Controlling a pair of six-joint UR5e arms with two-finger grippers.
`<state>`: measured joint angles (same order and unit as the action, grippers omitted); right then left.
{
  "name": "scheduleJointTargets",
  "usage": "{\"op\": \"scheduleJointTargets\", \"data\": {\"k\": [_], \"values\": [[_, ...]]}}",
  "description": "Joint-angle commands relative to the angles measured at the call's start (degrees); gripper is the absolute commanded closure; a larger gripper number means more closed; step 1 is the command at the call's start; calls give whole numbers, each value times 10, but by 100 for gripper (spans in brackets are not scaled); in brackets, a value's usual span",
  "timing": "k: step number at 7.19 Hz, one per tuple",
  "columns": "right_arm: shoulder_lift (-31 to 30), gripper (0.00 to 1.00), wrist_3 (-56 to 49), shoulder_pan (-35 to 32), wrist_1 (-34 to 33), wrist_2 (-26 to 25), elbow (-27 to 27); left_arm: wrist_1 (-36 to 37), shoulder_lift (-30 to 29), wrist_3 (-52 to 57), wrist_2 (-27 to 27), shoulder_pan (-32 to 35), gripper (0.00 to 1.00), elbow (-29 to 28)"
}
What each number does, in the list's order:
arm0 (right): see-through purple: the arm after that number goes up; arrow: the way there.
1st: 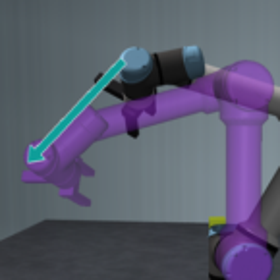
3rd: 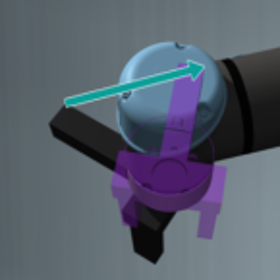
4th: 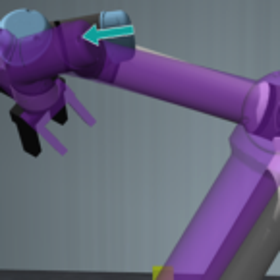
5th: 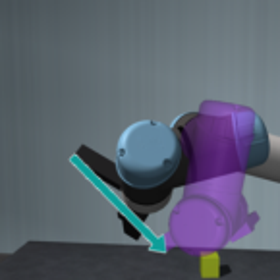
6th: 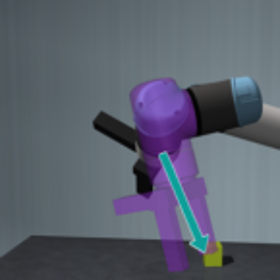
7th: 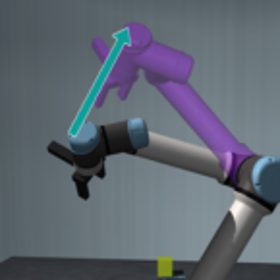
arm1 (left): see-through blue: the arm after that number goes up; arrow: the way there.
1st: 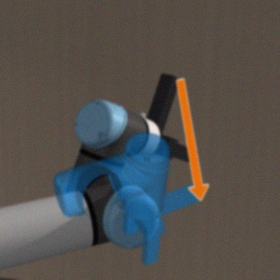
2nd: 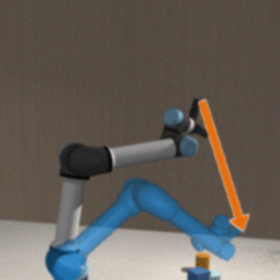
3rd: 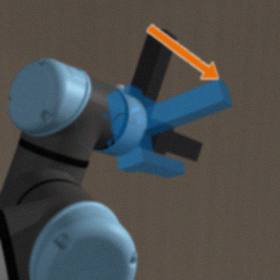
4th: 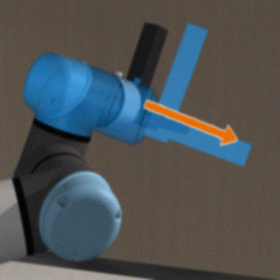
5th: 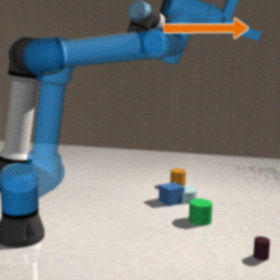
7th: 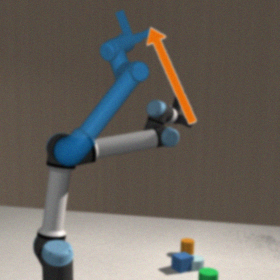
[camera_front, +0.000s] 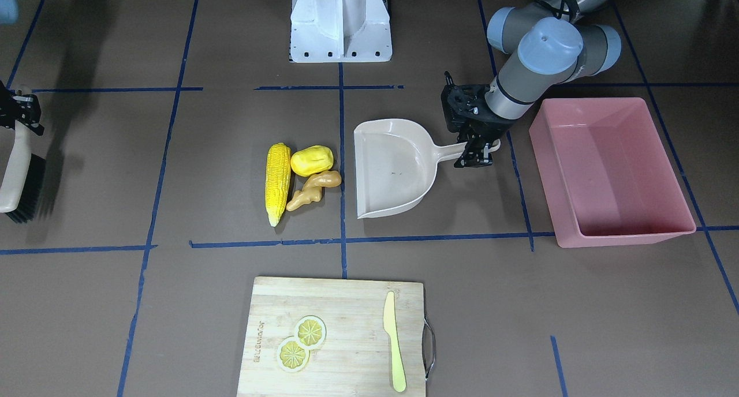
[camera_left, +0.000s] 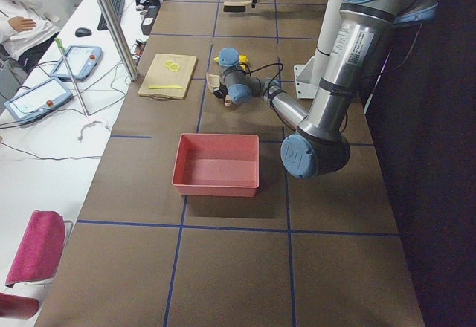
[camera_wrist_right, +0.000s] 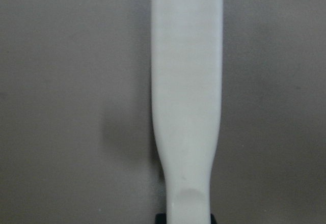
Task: Sweep and dump trash into bin
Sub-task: 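Rotate the dustpan with the left gripper so its lip faces the produce, then lift the white brush with the right gripper and bring it beside the corn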
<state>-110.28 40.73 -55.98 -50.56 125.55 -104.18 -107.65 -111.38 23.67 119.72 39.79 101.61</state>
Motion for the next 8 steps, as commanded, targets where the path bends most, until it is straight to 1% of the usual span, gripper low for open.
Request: {"op": "scheduleJointTargets", "data": {"k": [1, 2, 4, 5, 8], "values": [[0, 100, 0, 1, -56, 5, -48, 54, -12, 22, -28, -22, 100, 13], [7, 100, 9, 2, -69, 10, -58, 56, -19, 19, -42, -42, 100, 4], [32, 100, 78, 10, -69, 25, -67, 58, -22, -7, -42, -42, 100, -2], [48, 100, 113, 26, -69, 25, -69, 57, -23, -45, -42, -43, 100, -2], [96, 100, 214, 88, -69, 14, -81, 57, -27, -48, -41, -43, 100, -9]]}}
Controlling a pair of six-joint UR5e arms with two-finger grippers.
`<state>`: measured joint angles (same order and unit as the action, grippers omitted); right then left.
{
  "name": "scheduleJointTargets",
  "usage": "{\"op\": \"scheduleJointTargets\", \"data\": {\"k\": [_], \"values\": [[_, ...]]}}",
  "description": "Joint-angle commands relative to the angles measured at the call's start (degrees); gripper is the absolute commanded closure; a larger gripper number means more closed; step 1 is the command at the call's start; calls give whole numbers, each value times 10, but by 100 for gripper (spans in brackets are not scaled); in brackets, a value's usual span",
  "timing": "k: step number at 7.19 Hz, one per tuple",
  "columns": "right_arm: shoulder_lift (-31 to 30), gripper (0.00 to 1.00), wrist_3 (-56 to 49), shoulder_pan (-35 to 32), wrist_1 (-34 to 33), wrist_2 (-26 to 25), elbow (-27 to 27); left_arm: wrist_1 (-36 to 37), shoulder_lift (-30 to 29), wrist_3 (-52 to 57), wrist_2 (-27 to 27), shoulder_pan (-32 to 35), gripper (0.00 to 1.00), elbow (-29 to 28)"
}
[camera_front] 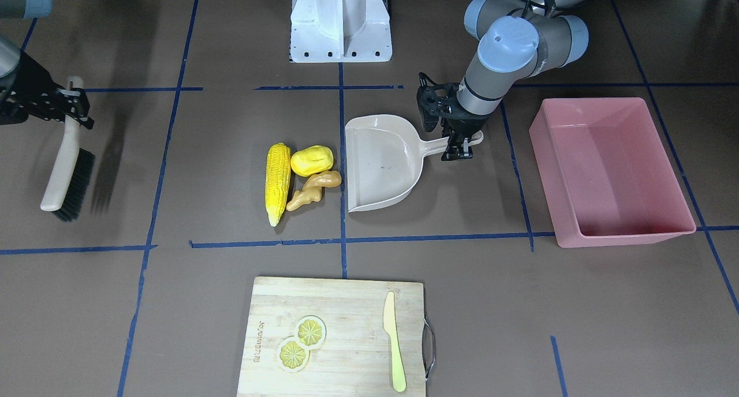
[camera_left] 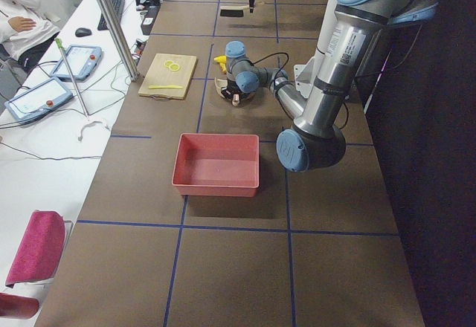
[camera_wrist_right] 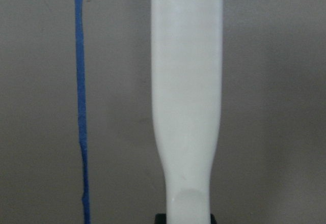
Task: Sweep and dump trash into bin
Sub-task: 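Lift the white brush with the right gripper and bring it beside the corn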
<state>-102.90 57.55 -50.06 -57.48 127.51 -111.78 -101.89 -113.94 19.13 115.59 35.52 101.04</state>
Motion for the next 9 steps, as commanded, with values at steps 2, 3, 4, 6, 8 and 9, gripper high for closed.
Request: {"op": "scheduleJointTargets", "data": {"k": [2, 3, 4, 6, 8, 9], "values": [[49, 100, 97, 71, 1, -33, -10, 0, -6, -2, 2, 0, 100, -4], [55, 100, 131, 97, 1, -45, -26, 0, -6, -2, 2, 0, 100, -3], [68, 100, 157, 129, 1, -62, -32, -1, -6, -2, 2, 0, 100, -3], [113, 100, 214, 211, -4, -125, -27, -1, -6, -2, 2, 1, 100, -2], [177, 100, 227, 232, -9, -134, 11, -2, -5, -4, 3, 1, 100, -1], [201, 100, 229, 234, -10, -134, 26, -3, -5, -10, 3, 1, 100, -1]]}}
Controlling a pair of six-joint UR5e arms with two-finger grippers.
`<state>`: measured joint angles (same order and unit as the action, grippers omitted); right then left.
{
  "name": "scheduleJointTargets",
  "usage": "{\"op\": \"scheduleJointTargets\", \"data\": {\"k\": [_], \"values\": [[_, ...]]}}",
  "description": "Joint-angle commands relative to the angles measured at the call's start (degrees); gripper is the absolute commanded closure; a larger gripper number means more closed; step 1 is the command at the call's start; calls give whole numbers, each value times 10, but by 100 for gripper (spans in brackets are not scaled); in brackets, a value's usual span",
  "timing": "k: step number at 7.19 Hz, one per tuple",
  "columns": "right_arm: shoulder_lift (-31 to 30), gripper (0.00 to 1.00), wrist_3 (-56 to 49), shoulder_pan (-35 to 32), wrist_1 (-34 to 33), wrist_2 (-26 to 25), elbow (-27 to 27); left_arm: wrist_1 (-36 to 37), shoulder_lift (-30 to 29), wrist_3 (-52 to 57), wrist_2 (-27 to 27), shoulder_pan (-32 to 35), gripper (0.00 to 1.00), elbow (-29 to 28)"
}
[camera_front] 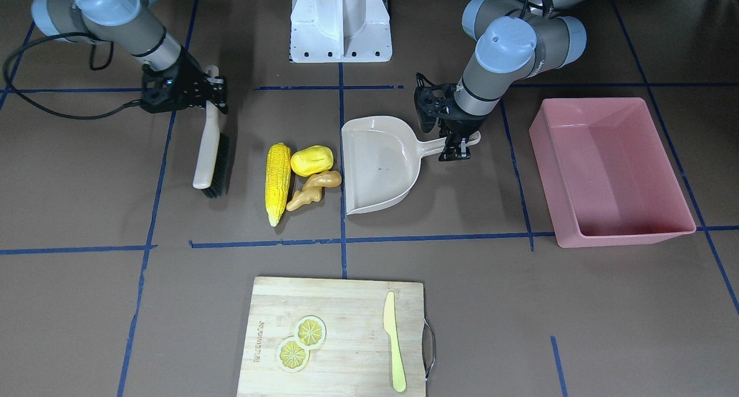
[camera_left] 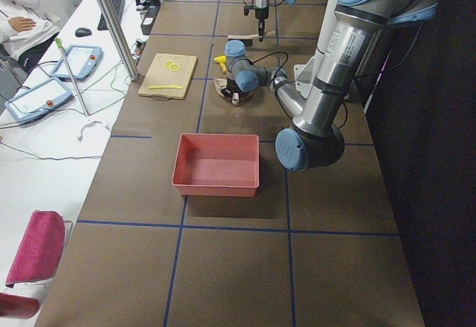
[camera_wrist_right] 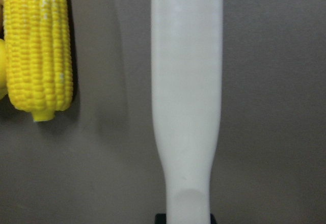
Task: Sweep and dump trash into bin
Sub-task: 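Lift the white brush with the right gripper and bring it beside the corn, then sweep the corn, potato and ginger into the dustpan with the right gripper's brush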
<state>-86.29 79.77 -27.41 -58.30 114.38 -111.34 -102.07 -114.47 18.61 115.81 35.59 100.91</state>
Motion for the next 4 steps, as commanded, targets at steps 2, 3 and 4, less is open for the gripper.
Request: {"op": "scheduleJointTargets", "data": {"k": [2, 3, 4], "values": [[99, 100, 8, 14, -43, -3, 48, -1, 0, -6, 0, 1, 100, 4], [147, 100, 8, 15, -91, -3, 58, -1, 0, -6, 0, 0, 100, 4], [168, 100, 8, 19, -108, -4, 63, -1, 0, -7, 0, 0, 100, 3]]}}
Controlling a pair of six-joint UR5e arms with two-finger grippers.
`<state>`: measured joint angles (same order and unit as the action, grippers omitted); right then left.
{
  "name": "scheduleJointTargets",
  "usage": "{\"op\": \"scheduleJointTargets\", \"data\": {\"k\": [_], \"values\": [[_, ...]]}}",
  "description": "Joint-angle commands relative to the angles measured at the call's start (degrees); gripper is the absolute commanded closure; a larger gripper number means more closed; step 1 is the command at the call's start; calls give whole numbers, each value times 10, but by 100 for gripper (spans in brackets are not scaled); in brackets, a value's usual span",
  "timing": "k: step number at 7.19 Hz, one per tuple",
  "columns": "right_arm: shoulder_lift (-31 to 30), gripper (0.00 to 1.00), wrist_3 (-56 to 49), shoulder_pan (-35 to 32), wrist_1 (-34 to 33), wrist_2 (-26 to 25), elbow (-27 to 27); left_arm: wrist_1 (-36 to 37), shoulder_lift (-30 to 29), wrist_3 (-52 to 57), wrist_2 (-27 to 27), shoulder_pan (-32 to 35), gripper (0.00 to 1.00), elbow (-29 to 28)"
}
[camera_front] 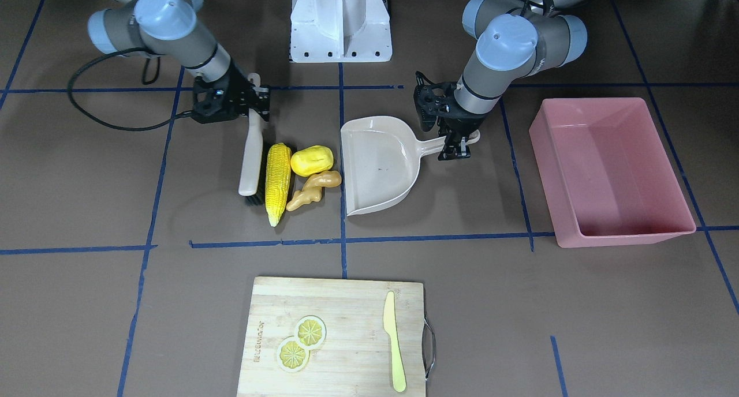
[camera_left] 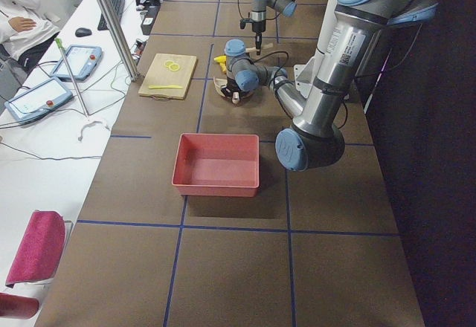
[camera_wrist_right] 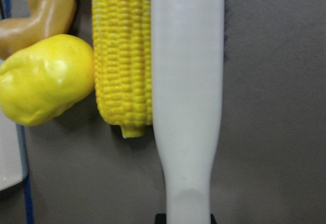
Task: Sweep and dump trash into bin
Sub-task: 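Sweep the corn, potato and ginger into the dustpan with the right gripper's brush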
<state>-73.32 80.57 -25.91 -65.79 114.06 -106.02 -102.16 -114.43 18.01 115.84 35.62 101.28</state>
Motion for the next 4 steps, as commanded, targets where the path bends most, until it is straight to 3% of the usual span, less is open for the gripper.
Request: {"op": "scheduleJointTargets", "data": {"k": [1, 4], "values": [[41, 100, 0, 10, -33, -1, 10, 0, 0, -2, 0, 0, 100, -3], [111, 100, 0, 17, -33, -1, 64, 0, 0, -3, 0, 0, 100, -4]]}}
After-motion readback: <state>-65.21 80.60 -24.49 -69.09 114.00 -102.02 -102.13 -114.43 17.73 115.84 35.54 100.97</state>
